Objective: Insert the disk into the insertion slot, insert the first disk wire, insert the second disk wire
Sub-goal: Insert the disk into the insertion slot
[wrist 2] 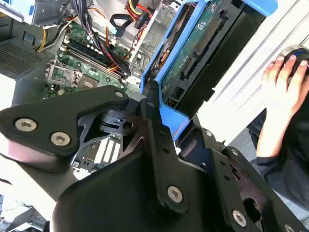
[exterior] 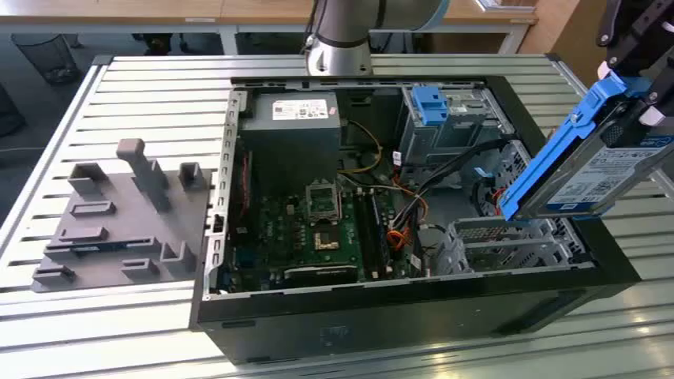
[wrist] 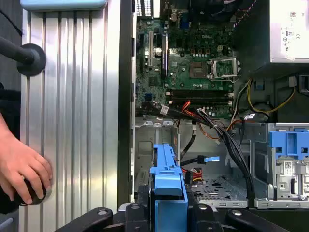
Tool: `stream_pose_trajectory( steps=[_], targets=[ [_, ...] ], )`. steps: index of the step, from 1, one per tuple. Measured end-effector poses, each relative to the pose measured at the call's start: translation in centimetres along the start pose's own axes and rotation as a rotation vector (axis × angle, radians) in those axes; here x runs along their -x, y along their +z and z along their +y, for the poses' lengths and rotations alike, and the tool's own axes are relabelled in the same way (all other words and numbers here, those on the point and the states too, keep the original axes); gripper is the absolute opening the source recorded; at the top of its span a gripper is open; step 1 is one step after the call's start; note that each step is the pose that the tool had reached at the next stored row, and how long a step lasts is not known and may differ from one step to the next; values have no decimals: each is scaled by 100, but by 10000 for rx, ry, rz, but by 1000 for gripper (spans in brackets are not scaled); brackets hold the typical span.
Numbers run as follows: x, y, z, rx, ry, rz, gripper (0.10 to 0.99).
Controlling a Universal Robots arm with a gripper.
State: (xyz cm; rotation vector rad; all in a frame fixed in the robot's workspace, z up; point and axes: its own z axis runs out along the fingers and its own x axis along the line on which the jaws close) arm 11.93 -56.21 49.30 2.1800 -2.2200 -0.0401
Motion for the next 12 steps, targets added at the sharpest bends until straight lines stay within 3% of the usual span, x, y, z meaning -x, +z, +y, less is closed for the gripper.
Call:
stream_pose_trajectory(
  steps=[7, 12],
  targets=[
    [0, 0, 0, -4, 0, 0, 369],
    [0, 6, 18, -136, 1, -2, 369]
  ],
)
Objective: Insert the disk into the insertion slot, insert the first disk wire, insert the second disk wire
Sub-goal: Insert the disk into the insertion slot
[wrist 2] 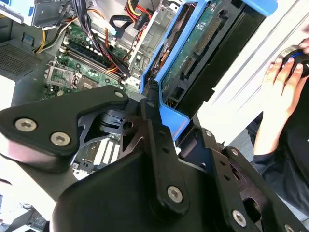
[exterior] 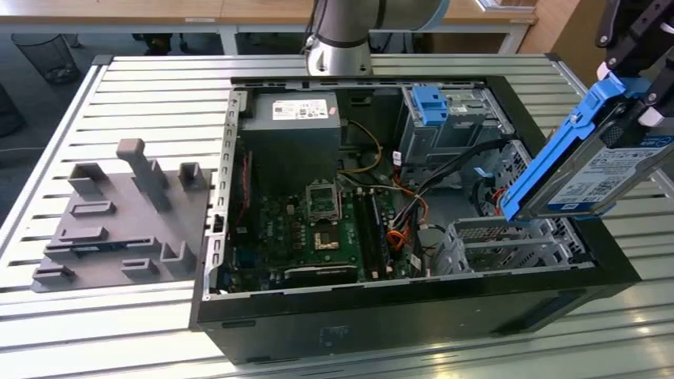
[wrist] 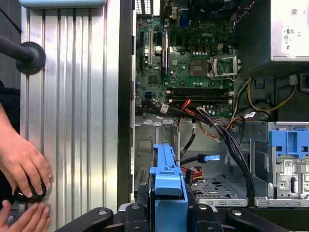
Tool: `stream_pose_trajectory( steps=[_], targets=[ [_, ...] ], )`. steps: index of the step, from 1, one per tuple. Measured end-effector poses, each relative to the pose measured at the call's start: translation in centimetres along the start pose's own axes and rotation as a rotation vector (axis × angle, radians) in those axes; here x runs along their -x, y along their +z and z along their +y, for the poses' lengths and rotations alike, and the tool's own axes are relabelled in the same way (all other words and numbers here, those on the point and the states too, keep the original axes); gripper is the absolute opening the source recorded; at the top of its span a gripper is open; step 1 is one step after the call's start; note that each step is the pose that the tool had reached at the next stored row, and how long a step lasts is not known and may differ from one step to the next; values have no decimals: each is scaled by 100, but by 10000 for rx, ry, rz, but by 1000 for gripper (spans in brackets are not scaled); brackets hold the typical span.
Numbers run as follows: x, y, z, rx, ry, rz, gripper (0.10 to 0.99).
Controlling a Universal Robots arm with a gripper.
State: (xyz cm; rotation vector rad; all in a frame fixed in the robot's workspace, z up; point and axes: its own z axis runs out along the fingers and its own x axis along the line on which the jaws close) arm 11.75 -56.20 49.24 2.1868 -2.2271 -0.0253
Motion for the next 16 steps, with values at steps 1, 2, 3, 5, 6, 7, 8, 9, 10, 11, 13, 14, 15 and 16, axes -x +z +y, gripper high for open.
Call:
stream_pose_trajectory(
  steps=[1, 2, 3, 5, 6, 7, 8, 9, 10, 11, 13, 14, 15, 16],
  targets=[
    [0, 1, 9, -60, 0, 1, 369],
    [0, 5, 18, -125, -1, -2, 369],
    [-1, 8, 29, -214, -2, -3, 369],
    [-1, 14, 46, -367, -3, -7, 369],
    [-1, 18, 63, -434, -3, -7, 369],
    [-2, 22, 93, -502, -2, -9, 369],
    [-2, 29, 114, -540, -2, -9, 369],
    [-3, 37, 138, -562, 3, -11, 369],
    [-3, 45, 156, -570, 32, -11, 369],
    [-2, 50, 170, -573, 75, -10, 369],
    [-2, 66, 194, -575, 160, -11, 369],
    [-3, 75, 198, -576, 165, -17, 369],
    [-3, 85, 201, -578, 165, -24, 369],
    [-2, 93, 201, -580, 164, -30, 369]
  ],
)
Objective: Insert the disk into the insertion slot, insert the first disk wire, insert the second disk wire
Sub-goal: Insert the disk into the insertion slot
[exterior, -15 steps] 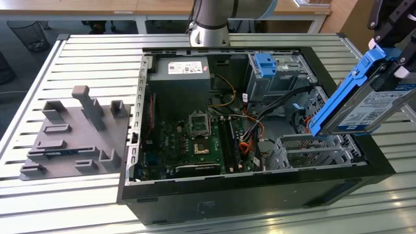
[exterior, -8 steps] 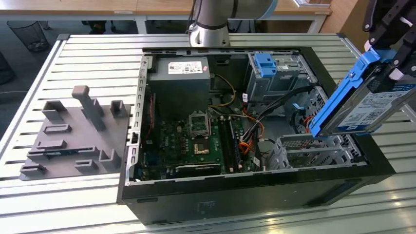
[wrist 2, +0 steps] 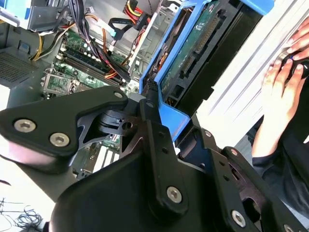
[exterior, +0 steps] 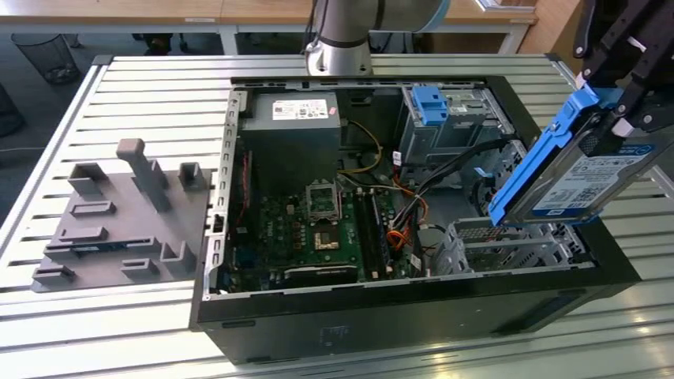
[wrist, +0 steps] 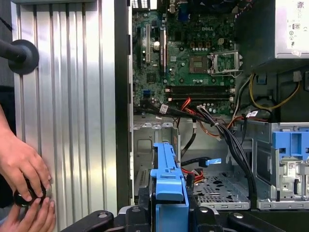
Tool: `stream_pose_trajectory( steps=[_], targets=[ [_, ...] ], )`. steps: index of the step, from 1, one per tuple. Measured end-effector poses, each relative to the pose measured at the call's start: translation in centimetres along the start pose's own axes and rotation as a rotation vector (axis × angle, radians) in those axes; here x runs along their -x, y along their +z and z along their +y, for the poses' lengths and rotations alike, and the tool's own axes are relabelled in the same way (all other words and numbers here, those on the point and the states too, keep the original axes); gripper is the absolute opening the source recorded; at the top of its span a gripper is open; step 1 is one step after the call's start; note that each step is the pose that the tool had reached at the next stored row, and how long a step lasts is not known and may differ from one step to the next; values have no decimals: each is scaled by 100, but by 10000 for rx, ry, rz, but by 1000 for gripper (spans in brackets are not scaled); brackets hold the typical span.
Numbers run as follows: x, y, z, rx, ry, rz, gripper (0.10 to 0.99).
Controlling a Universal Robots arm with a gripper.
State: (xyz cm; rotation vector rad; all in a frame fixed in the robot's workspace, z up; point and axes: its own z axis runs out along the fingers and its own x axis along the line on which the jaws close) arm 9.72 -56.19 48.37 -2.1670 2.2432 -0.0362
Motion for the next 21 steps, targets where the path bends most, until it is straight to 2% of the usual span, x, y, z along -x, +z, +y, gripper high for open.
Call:
stream_pose_trajectory(
  steps=[3, 7, 10, 16, 21],
  targets=[
    [0, 18, 12, -37, 3, -19, 369],
    [-2, 39, 55, -205, 4, -74, 369],
    [-3, 66, 96, -276, 5, -119, 369],
    [-5, 127, 157, -347, 10, -213, 369],
    [-7, 171, 205, -362, 10, -229, 369]
  ],
)
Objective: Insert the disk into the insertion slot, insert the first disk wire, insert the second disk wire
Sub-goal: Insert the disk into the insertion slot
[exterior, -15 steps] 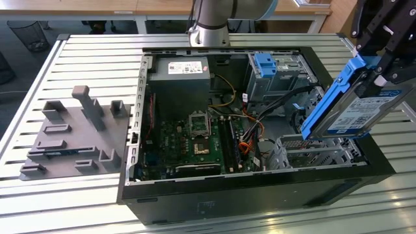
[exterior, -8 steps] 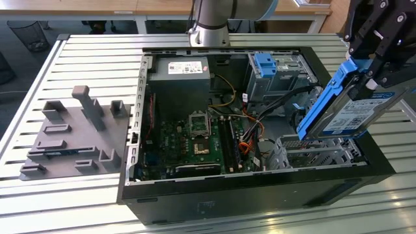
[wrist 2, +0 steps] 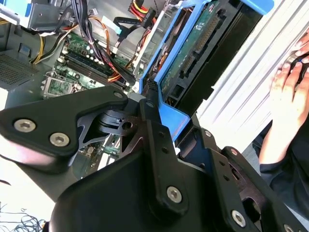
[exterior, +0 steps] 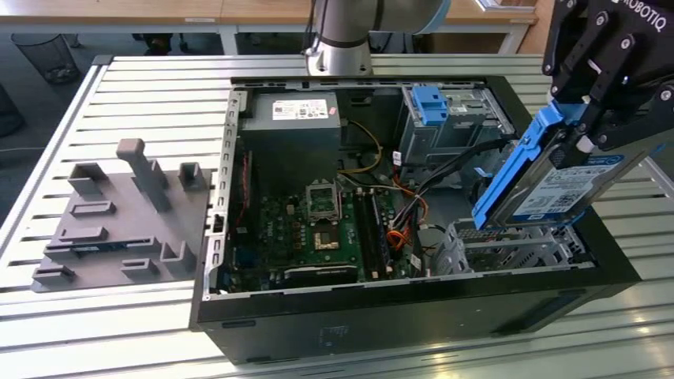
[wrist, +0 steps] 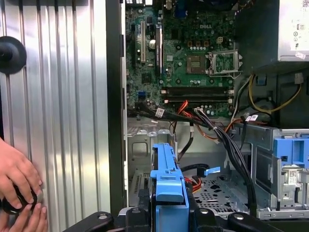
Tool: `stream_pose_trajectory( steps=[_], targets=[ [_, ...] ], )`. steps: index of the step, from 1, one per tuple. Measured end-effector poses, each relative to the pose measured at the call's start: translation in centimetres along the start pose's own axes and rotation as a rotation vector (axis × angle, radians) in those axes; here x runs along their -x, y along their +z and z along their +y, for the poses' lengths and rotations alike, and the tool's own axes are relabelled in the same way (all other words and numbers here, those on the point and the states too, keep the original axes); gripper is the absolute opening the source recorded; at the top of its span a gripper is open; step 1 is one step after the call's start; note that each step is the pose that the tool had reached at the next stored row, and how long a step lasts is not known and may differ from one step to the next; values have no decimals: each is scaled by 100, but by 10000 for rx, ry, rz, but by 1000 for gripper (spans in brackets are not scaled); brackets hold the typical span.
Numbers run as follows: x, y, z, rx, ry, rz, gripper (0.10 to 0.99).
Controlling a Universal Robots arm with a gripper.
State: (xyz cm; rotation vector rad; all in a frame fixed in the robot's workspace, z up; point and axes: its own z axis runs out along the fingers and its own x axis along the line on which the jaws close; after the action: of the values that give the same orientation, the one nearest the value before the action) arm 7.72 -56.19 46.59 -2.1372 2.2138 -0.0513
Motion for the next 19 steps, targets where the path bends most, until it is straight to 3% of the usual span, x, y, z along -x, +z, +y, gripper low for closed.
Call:
stream_pose_trajectory(
  steps=[19],
  targets=[
    [2, 133, 62, 0, -1, 1, 369]
  ],
)
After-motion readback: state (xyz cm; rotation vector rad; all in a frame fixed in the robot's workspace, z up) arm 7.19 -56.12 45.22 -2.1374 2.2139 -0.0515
